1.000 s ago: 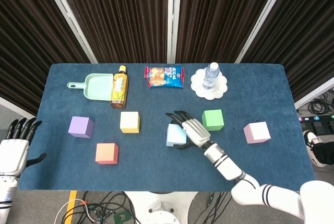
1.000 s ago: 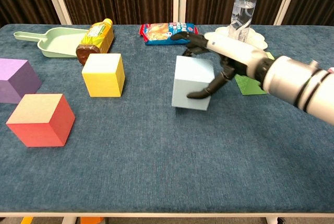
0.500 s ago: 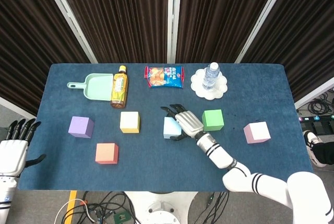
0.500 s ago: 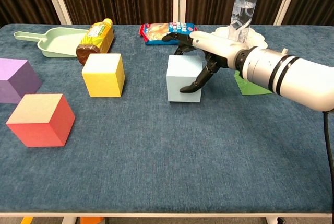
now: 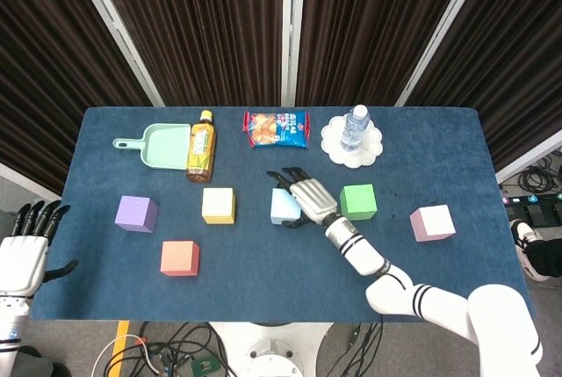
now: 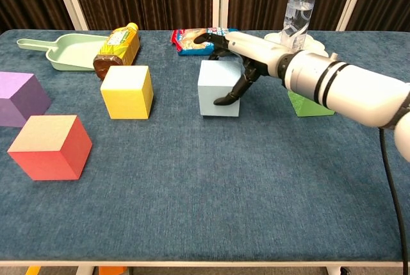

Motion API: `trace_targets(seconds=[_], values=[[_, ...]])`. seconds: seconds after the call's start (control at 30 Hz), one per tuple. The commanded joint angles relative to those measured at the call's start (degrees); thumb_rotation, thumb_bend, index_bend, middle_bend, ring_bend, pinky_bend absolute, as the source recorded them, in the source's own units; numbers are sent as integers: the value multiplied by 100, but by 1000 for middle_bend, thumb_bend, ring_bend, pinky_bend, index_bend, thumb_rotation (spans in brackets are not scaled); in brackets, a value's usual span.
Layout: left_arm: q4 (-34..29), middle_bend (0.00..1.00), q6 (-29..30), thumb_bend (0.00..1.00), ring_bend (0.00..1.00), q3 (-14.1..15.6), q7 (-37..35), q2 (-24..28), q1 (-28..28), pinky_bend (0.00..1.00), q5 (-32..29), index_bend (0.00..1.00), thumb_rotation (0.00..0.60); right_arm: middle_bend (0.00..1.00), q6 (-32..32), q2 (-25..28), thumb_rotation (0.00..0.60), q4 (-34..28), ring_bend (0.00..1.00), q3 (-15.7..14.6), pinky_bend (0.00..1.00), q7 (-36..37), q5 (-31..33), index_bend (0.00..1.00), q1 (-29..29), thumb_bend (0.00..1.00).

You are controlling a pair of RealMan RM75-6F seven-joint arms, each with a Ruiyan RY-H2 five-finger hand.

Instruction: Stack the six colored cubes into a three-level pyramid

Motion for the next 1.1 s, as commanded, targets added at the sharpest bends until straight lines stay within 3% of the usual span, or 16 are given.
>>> trace_targets(seconds=[0.03, 0.37, 0.5, 0.7, 0.8, 1.0, 1.1], values=[[4, 71, -11, 0, 21, -4, -1, 0, -7, 32, -7, 129, 600, 350, -76, -49, 600, 87, 43, 21, 0, 36, 22, 27, 88, 124], [38, 71, -80, 0, 21, -26, -22, 2, -61, 32, -27, 128, 600, 318, -309, -259, 600, 444, 24, 10, 0, 147, 120, 13, 310, 124], [45, 71, -100, 0, 21, -40, -19, 15, -98, 32, -9, 129, 600, 234, -402, -223, 600, 410, 0, -60, 0, 140, 123, 0, 335, 124], [-17, 71, -129, 0, 21, -129, 64, 134, -288, 32, 163, 129, 600, 94, -240, 142, 600, -133, 0, -173, 0, 141, 92, 0, 146, 124], [-69, 71, -214, 0, 21, -187, -32, 207, -476, 32, 322, 129, 600, 69, 93, 489, 600, -627, 0, -171, 0, 137, 36, 0, -54, 124], [-259, 72, -638, 0, 21, -412, -389, 412, -1082, 32, 584, 135, 600, 67, 832, 1729, 600, -2011, 0, -59, 0, -65, -24, 0, -567, 123], [-325, 181, -934, 0, 93, -558, -673, 386, -1443, 43, 610, 185, 600, 73, 1045, 2467, 600, -2657, 0, -58, 0, -206, -6, 0, -835, 118]])
